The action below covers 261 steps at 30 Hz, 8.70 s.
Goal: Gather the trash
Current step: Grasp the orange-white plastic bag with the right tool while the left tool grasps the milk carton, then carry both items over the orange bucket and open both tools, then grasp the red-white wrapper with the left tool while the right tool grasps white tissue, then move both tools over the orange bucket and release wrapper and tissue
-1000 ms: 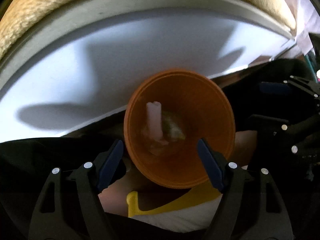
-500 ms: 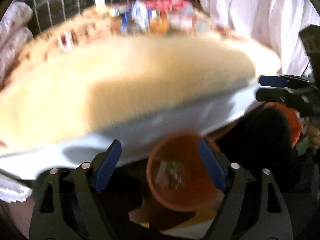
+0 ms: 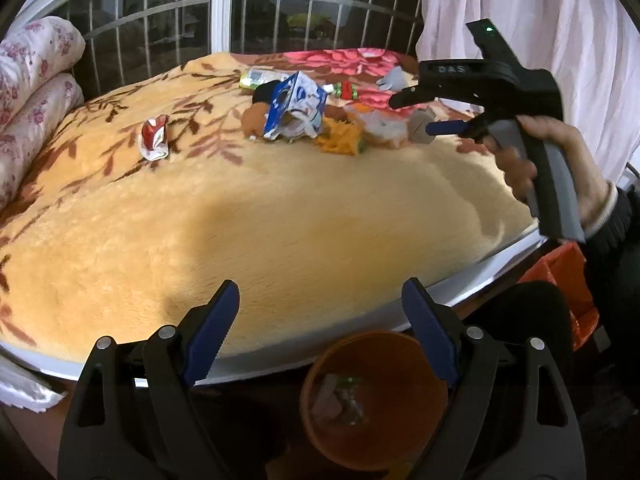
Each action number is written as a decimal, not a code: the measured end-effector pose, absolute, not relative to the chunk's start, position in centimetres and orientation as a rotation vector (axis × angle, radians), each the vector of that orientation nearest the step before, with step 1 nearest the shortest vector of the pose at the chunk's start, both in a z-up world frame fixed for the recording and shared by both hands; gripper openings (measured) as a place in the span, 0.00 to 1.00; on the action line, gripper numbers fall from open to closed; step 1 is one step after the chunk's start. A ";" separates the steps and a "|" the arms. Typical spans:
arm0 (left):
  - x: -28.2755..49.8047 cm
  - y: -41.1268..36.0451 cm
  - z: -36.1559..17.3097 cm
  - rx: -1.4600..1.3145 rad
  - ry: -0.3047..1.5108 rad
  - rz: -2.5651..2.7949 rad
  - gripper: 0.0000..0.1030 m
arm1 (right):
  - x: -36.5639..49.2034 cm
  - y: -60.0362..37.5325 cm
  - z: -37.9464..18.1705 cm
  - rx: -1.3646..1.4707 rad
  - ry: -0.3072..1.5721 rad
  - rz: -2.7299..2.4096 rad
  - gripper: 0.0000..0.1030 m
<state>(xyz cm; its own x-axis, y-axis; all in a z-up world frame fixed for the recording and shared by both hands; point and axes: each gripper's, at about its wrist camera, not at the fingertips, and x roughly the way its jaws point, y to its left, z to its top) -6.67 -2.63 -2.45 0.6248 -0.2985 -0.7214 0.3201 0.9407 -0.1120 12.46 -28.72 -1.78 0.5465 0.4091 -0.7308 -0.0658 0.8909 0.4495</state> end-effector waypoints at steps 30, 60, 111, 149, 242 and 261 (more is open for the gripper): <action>-5.3 -3.5 -3.3 0.001 0.880 -0.371 0.79 | 11.5 -27.7 -5.8 0.419 0.905 0.318 0.24; 18.6 -10.8 -2.4 0.129 0.902 -0.117 0.78 | 0.9 -35.1 -4.1 0.420 0.638 0.261 0.22; -12.3 -5.6 -13.9 0.120 1.175 -0.457 0.59 | -13.5 -26.2 -13.4 0.132 1.117 0.404 0.23; 0.3 2.7 -0.5 0.057 0.813 -0.126 0.85 | -10.4 -28.5 -3.8 0.162 0.867 0.399 0.61; -10.2 -7.2 -17.8 0.130 1.303 -0.464 0.26 | -11.1 -26.1 -19.3 0.205 1.302 0.442 0.32; -10.0 -6.0 -16.5 0.100 1.281 -0.424 0.87 | -11.4 -27.0 -18.1 0.209 1.237 0.404 0.55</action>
<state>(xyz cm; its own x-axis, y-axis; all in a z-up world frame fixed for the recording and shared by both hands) -9.97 -5.96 -16.45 0.2208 -0.2510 -0.9425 0.3605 0.9189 -0.1602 -11.40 -27.03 -18.13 0.2693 0.4083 -0.8722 -0.1855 0.9107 0.3691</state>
